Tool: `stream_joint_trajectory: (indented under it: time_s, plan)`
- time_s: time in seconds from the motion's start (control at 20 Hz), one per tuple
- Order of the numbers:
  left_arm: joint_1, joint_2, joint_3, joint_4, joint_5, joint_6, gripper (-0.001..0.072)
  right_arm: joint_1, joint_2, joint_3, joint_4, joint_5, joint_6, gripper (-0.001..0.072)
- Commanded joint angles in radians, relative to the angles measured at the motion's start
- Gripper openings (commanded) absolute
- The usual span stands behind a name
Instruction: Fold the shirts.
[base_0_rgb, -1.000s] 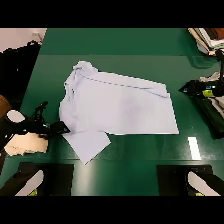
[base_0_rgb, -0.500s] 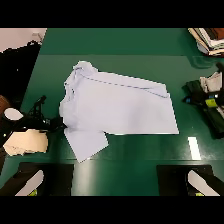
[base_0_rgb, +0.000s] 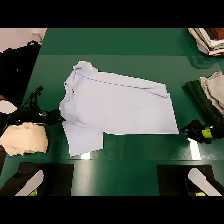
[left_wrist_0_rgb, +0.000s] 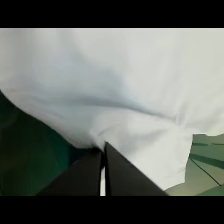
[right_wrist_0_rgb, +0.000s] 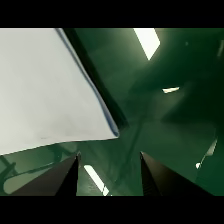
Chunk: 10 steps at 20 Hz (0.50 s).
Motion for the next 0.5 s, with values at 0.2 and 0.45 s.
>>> stream_joint_trajectory:
  time_s: [0.2,0.45]
  plan:
    - [0.000,0.001,0.005,-0.001,0.009,0.002,0.0026,-0.024,-0.099,-0.060,0.145,-0.092,-0.047,0.0426]
    - [0.000,0.001,0.005,-0.001,0.011,0.002,0.0025,0.072,-0.153,-0.060,0.143,-0.138,-0.071,0.0301]
